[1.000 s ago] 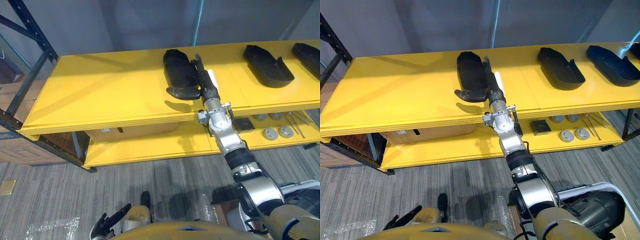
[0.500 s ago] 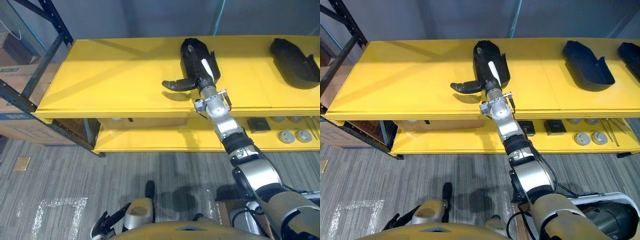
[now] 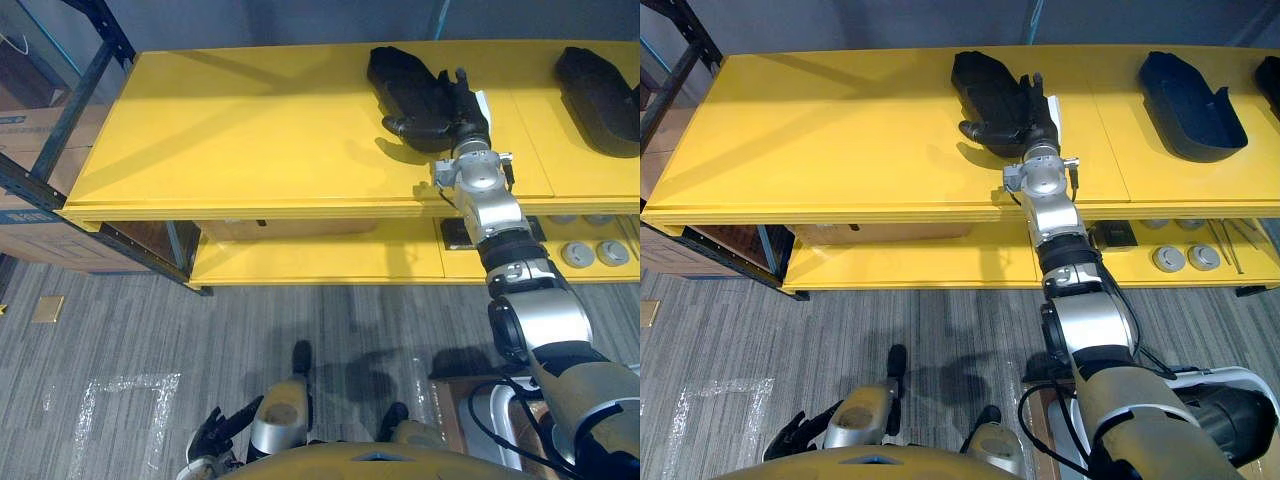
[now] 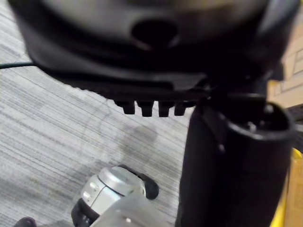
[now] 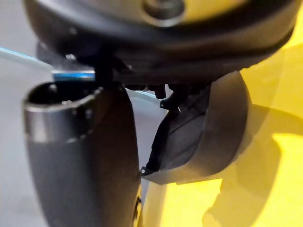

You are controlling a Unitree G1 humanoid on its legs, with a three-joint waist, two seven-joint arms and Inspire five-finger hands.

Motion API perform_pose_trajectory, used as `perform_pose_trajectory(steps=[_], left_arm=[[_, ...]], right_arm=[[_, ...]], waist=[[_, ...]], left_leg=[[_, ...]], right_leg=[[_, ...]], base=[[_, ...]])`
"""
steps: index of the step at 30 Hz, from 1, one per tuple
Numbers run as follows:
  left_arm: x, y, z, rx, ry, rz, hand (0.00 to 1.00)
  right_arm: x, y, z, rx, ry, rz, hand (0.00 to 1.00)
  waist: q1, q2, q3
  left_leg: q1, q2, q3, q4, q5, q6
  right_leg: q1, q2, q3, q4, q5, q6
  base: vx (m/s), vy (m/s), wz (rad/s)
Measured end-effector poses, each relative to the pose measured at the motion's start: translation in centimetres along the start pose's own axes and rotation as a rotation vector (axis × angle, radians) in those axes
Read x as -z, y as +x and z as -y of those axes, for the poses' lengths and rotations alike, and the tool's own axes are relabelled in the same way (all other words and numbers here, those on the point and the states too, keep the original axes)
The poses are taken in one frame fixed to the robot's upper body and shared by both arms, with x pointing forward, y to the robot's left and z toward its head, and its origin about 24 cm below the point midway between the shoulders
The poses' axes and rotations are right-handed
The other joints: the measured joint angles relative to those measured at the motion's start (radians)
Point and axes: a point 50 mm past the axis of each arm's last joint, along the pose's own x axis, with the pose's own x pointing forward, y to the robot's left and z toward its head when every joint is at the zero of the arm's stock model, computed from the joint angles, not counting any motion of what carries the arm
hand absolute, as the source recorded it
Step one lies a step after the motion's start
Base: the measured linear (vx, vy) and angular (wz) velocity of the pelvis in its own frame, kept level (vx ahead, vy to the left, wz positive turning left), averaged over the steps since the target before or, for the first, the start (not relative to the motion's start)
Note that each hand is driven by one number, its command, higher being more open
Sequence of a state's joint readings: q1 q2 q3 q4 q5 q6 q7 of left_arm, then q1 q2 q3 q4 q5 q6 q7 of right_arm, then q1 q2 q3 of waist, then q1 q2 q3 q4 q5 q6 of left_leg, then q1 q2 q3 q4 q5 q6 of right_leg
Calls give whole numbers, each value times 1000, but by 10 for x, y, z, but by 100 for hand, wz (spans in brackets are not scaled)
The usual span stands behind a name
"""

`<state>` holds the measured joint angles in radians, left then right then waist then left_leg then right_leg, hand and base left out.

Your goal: Walk over and take three plastic housings, then place them on the shelf

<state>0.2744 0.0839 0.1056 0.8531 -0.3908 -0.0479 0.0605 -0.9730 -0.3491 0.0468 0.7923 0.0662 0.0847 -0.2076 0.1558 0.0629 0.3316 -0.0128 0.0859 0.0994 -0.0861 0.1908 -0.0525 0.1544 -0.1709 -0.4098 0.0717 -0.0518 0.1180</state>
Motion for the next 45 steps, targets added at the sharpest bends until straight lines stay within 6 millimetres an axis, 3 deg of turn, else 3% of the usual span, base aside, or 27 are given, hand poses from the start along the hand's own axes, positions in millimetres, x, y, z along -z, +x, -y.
perform_pose_trajectory(steps=[17,35,45], left_arm=[[-4,0,2,14,23,11,100],[-3,0,3,16,30,7,100],[-2,0,3,18,30,4,100]], right_arm=[[0,2,2,-18,81,-37,100],[17,-5,32,234,137,-96,100],[23,-5,39,119,165,-43,100]], waist=[[-13,-10,8],[-24,-9,8],[-25,-8,8]], left_leg=[[15,8,42,0,-2,-3],[26,8,60,0,-11,-9],[28,-5,54,0,-8,-5]], right_leg=[[-30,-5,46,29,-4,-3],[-35,-7,65,28,-10,-2],[-30,-8,55,28,-8,1]], base=[[-18,-13,-7],[-7,-5,-3],[0,0,0]])
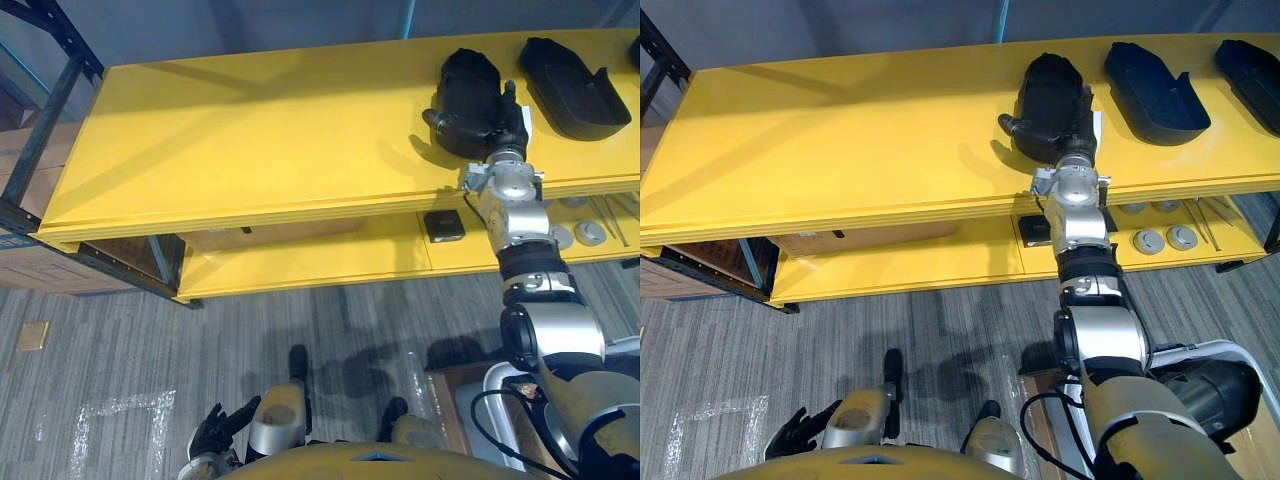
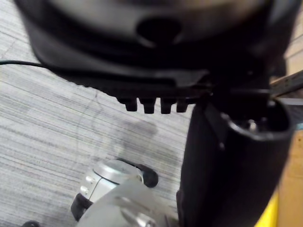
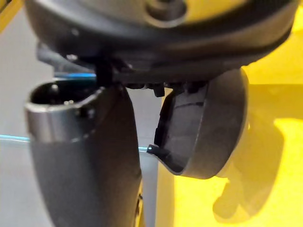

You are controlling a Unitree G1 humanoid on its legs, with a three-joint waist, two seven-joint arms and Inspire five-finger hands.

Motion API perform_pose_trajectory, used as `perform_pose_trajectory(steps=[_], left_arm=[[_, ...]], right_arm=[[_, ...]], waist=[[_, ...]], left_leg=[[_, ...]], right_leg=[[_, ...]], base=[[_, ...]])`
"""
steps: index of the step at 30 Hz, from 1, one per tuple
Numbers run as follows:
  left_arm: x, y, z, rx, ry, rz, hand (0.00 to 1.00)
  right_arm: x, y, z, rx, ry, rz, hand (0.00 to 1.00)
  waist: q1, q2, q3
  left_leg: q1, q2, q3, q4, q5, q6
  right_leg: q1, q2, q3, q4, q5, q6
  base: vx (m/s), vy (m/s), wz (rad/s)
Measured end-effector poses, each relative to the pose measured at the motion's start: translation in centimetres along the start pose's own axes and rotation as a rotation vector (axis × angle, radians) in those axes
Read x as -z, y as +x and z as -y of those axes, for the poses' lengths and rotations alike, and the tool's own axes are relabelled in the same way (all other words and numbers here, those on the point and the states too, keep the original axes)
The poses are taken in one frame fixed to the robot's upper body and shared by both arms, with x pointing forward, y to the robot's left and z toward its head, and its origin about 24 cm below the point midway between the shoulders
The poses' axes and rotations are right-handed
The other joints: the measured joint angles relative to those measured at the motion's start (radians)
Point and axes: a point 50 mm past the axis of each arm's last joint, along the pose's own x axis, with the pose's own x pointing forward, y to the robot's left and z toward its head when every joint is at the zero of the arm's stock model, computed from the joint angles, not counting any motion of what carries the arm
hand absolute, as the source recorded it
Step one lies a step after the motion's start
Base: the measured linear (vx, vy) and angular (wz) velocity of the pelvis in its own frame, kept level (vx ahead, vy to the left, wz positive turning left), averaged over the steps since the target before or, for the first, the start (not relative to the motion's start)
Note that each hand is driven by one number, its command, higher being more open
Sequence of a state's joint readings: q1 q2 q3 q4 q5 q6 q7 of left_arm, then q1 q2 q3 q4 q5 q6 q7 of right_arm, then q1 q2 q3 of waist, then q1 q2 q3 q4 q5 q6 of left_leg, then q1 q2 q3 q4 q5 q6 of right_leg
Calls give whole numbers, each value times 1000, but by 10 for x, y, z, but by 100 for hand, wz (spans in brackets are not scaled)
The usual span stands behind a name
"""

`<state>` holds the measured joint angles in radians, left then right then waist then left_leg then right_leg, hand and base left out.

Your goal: Walk over and take three plastic housings, then place them on the shelf

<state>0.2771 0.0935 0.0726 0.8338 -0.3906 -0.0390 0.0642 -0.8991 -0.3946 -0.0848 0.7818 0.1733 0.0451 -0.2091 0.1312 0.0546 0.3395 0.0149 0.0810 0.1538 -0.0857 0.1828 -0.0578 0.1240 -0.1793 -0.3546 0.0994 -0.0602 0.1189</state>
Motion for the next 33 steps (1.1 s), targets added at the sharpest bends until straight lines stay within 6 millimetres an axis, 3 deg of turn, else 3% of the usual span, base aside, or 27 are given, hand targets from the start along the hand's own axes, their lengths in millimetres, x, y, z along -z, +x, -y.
perform_pose_trajectory(steps=[15,22,33], left_arm=[[1,0,0,2,-1,-7,100],[0,0,0,4,0,-9,100],[-2,0,-1,4,6,-2,100]], right_arm=[[3,0,-3,-298,-145,40,100],[-2,-3,-19,-479,-212,80,100],[-8,-1,-19,-582,-309,81,100]], waist=[[0,1,0],[0,1,0],[4,1,0]], left_leg=[[-1,-8,-45,0,5,4],[-4,-8,-47,0,3,1],[-5,1,-49,0,9,5]], right_leg=[[34,-11,-53,-14,1,5],[33,-11,-52,-12,0,6],[25,-7,-45,22,-15,-1]], base=[[-8,-6,8],[-1,-1,1],[2,-12,0]])
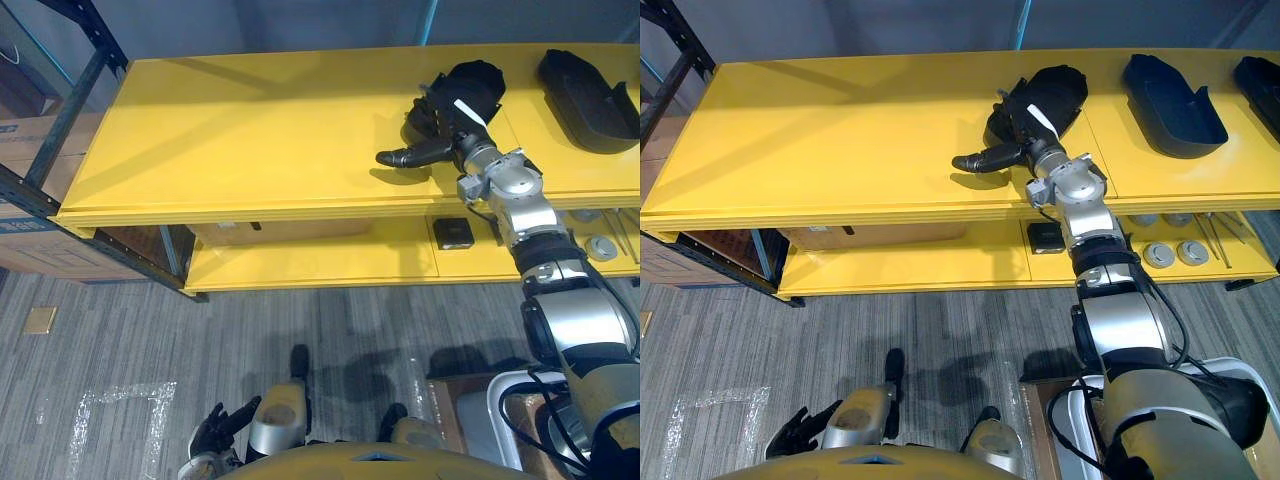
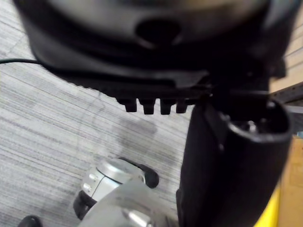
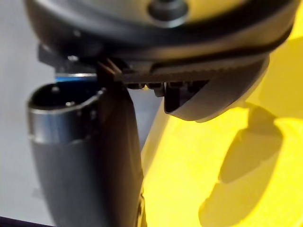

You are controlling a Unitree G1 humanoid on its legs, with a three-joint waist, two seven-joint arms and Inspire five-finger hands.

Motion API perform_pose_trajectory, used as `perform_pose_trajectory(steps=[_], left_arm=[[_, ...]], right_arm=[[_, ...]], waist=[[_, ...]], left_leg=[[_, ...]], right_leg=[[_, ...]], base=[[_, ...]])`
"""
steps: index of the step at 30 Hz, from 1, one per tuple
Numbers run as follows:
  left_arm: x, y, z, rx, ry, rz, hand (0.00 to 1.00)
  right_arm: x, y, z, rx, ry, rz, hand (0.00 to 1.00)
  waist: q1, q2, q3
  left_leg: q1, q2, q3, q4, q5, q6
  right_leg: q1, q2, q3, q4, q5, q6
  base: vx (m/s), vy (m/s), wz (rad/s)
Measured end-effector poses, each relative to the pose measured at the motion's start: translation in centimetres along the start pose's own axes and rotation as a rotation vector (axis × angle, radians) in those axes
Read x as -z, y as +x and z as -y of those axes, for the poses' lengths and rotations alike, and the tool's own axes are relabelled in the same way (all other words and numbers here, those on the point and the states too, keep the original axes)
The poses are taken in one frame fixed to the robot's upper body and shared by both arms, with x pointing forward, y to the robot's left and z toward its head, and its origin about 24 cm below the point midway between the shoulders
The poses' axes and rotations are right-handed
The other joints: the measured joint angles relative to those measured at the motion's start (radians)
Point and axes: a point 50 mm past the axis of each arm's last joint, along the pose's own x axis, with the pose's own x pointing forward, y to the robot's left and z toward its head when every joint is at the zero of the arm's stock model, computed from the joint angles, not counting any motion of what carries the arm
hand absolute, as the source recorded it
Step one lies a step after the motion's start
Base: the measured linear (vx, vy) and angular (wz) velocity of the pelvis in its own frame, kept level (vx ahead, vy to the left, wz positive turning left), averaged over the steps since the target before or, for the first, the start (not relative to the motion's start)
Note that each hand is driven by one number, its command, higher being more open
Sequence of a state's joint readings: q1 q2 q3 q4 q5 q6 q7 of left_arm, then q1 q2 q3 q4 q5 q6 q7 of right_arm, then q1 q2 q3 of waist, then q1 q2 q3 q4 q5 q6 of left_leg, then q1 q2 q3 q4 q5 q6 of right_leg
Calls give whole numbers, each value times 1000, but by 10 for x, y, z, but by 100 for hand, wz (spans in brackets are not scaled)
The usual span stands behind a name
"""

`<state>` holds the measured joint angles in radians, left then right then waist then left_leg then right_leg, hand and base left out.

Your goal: Walk over and take three plastic housings, then place them on the shelf

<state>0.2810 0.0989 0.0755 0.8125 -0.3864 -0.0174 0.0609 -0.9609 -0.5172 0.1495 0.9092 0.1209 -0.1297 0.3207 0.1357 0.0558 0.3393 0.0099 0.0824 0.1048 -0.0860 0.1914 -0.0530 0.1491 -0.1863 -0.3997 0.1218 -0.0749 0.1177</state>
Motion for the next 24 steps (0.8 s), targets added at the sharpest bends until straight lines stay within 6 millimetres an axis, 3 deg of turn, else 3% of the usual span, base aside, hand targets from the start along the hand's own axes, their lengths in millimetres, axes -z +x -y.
perform_pose_trajectory(steps=[7,11,14,15,19,21,23,24], left_arm=[[-1,0,0,3,6,3,100],[-2,0,0,8,5,5,100],[-2,0,0,5,3,7,100],[-2,0,-1,3,0,8,100],[-1,0,-5,-11,-7,5,100],[-1,0,-8,-18,-2,8,100],[-3,0,-9,-20,2,14,100],[-4,0,-9,-20,3,26,100]], right_arm=[[-3,-1,2,-26,-185,1,100],[-9,0,5,135,-305,42,100],[-36,-5,14,323,-334,185,100],[-59,-13,18,419,-323,309,100],[-106,-38,22,540,-320,556,100],[-113,-43,24,559,-320,578,100],[-106,-43,28,574,-262,535,100],[-93,-43,31,583,-199,456,100]], waist=[[2,0,0],[4,-1,1],[-1,-2,1],[-3,-3,2],[-31,-11,0],[-48,-15,0],[-57,-19,-2],[-56,-24,-3]], left_leg=[[-2,1,2,-1,0,0],[-5,2,7,-2,-2,-2],[-5,4,17,0,-2,-1],[-5,8,28,0,-3,-1],[2,17,50,0,-8,-8],[4,18,55,0,-8,-8],[10,19,64,-1,-10,-10],[15,26,73,-3,-11,-12]], right_leg=[[-4,0,4,2,0,0],[-9,6,9,0,1,1],[-13,9,20,-6,3,3],[-21,11,30,-8,4,3],[-23,18,50,-19,8,0],[-22,22,55,-19,8,0],[-22,25,65,-20,10,-3],[-22,30,74,-21,12,-6]], base=[[0,0,0],[-2,-7,-1],[9,-28,-10],[12,-32,-16],[32,-39,-18],[19,-36,-11],[-12,-21,-15],[-30,-19,-17]])
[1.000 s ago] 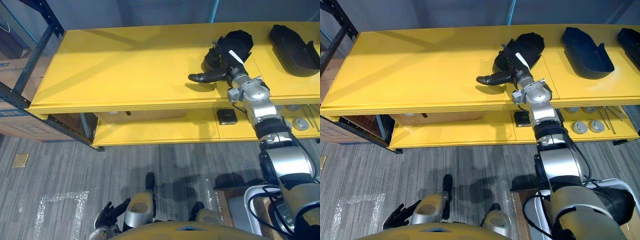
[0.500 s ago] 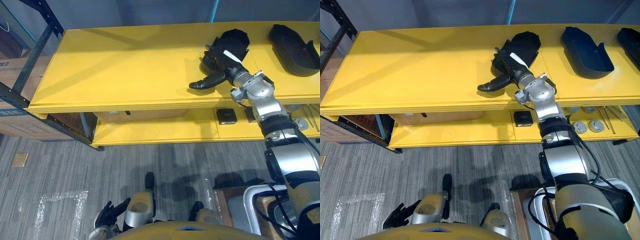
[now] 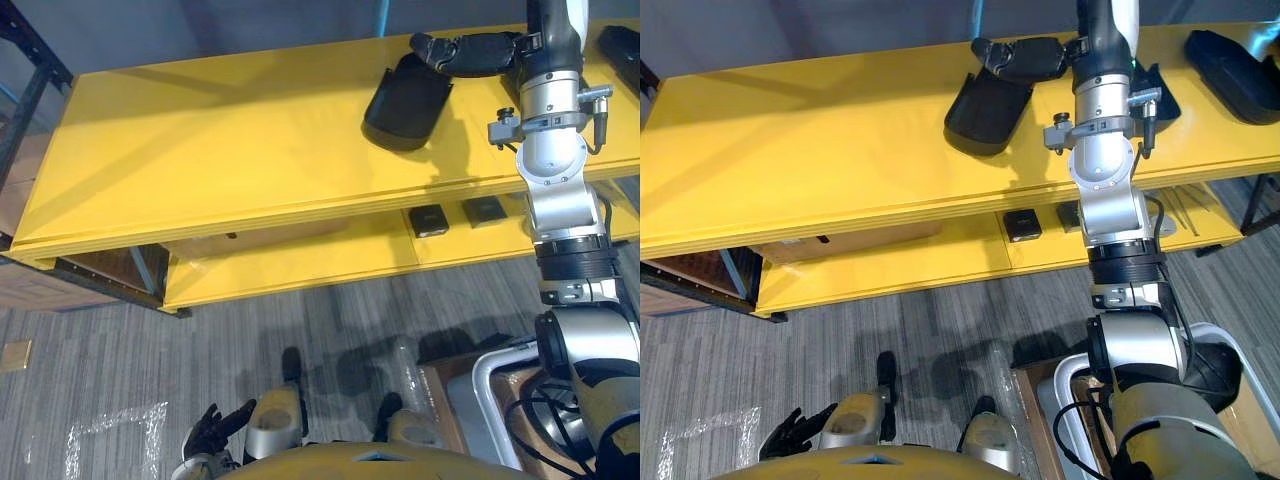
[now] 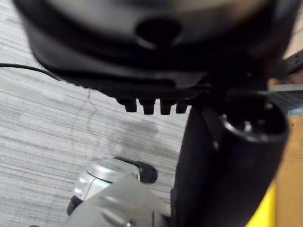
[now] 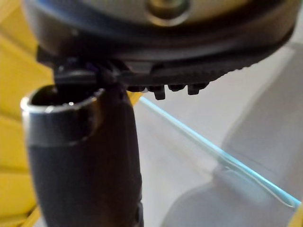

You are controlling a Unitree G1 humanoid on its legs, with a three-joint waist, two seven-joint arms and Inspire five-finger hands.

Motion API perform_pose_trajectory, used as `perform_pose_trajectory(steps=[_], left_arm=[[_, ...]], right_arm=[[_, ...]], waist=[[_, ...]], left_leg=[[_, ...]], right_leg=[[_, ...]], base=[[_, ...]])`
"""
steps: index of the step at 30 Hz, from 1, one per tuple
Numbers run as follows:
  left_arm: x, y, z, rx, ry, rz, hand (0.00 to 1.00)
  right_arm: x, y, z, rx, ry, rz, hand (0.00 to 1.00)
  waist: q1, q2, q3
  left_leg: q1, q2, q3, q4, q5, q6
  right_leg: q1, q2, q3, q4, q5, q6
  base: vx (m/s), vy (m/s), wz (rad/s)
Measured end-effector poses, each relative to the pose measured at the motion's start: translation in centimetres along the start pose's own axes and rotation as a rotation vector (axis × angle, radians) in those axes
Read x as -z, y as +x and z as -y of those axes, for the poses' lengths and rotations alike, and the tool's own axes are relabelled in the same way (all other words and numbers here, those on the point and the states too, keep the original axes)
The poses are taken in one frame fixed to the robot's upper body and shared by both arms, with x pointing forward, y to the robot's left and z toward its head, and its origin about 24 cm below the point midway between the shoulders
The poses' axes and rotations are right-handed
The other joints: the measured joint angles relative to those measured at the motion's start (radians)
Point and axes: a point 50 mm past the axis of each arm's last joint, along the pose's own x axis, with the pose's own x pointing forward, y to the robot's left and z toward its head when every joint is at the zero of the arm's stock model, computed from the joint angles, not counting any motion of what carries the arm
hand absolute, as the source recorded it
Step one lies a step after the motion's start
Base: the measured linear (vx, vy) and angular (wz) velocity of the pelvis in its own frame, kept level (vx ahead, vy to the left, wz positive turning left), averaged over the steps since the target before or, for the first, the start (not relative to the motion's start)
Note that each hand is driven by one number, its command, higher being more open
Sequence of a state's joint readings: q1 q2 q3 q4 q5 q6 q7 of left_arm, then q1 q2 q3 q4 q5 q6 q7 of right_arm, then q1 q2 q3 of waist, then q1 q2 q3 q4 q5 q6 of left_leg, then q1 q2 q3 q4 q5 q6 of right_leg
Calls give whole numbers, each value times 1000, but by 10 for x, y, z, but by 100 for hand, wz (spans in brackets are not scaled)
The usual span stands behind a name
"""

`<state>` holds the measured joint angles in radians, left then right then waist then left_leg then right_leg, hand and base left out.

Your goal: Walk over and take three plastic housings, then place them on the shelf

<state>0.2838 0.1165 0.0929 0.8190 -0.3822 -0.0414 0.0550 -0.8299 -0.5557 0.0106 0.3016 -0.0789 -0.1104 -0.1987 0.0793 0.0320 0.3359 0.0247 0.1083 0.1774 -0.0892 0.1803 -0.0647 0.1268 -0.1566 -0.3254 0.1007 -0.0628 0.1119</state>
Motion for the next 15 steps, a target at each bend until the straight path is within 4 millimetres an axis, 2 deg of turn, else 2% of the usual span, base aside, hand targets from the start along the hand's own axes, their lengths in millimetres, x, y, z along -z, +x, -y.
perform_pose_trajectory(steps=[3,9,12,15], left_arm=[[1,0,-1,-5,-1,0,100],[5,-1,-1,-15,-6,-19,100],[6,-1,-1,-16,-7,-22,100],[6,-1,-1,-16,-8,-23,100]], right_arm=[[25,-11,2,6,32,-179,100],[106,-53,2,30,78,-698,100],[117,-61,1,4,74,-746,100],[112,-57,0,-38,45,-676,100]], waist=[[-1,-8,-5],[-1,-12,-8],[-4,-12,-8],[-5,-12,-8]], left_leg=[[1,7,5,0,0,-1],[0,-1,-2,0,1,-2],[-5,-7,-8,2,2,0],[-10,-13,-20,3,3,1]], right_leg=[[-2,5,5,-2,1,-1],[-1,4,-3,-18,8,1],[0,1,-12,-25,13,6],[10,-1,-25,-38,22,9]], base=[[-37,-27,-9],[-19,5,2],[19,-4,5],[37,-1,12]])
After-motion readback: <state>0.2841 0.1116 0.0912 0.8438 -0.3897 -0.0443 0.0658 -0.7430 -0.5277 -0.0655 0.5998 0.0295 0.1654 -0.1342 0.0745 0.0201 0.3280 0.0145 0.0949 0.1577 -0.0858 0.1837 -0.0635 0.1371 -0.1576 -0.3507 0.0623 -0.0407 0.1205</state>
